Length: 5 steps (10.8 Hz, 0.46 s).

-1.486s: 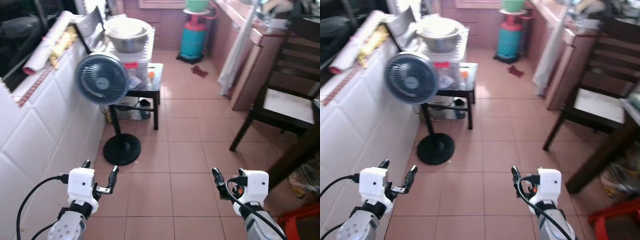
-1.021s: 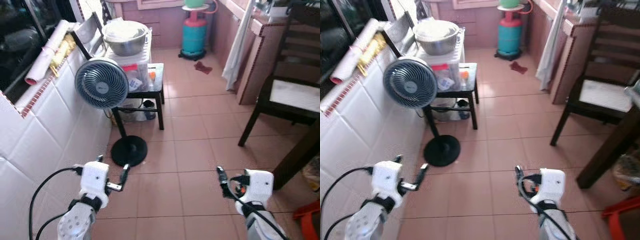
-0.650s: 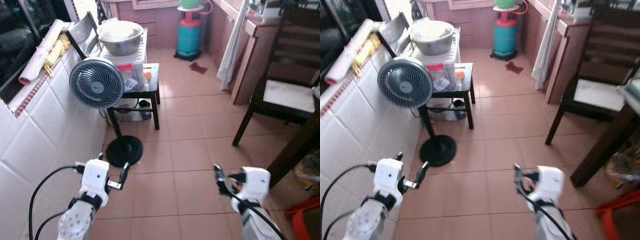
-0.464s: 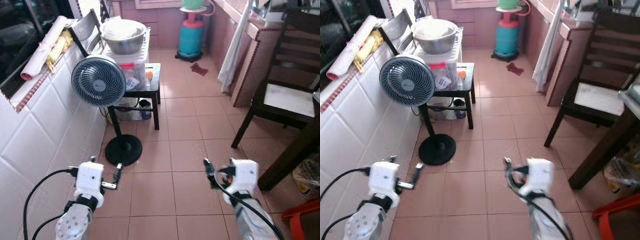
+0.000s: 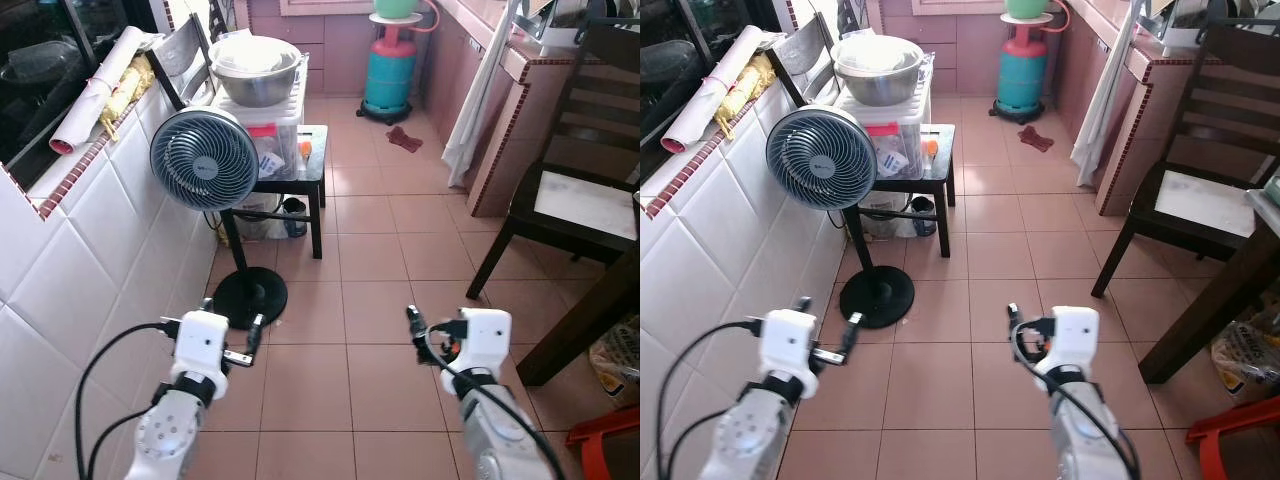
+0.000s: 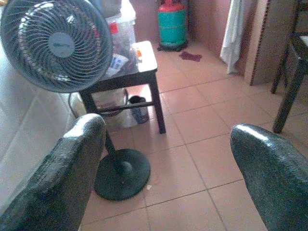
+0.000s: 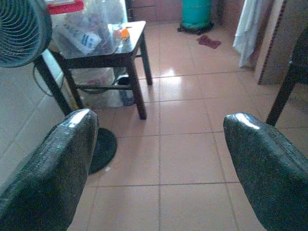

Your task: Setting the table

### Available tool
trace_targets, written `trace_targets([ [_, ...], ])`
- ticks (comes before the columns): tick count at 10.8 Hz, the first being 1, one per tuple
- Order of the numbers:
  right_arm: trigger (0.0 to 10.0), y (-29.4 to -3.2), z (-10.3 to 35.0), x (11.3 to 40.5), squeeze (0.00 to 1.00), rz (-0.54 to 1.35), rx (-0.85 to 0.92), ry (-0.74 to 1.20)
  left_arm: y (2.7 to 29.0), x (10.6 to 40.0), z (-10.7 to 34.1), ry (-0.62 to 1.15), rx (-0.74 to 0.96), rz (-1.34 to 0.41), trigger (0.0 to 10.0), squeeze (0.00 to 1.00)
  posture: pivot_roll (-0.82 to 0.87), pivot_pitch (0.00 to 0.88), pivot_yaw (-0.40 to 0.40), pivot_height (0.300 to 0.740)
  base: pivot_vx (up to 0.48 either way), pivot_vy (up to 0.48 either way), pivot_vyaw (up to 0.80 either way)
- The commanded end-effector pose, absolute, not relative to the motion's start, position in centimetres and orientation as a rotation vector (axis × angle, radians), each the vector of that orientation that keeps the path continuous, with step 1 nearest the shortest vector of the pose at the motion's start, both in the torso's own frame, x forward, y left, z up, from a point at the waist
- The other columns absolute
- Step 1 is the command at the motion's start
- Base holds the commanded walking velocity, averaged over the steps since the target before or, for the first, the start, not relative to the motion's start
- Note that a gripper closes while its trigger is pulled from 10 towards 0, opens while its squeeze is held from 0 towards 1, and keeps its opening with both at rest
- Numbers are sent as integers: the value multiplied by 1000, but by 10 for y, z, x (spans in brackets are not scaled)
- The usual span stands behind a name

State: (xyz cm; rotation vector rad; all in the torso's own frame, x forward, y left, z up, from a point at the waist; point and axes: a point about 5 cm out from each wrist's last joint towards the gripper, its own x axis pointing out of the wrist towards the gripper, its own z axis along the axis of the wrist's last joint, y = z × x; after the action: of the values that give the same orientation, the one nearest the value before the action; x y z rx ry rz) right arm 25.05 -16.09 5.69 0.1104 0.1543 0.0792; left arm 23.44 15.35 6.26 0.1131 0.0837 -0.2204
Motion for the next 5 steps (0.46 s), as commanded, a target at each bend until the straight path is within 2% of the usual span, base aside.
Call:
trace_targets([
  [1,10000,-159,58,249,0,80,106,149,156,231,59,96,131,-213,10000,0,-1,18,47,740,0,0,0],
  [3,10000,-158,54,247,0,70,123,152,166,227,60,102,158,-204,10000,0,21,37,63,740,0,0,0],
  [5,10000,-153,51,246,0,89,137,166,163,226,62,94,165,-208,10000,0,44,44,62,740,0,0,0],
])
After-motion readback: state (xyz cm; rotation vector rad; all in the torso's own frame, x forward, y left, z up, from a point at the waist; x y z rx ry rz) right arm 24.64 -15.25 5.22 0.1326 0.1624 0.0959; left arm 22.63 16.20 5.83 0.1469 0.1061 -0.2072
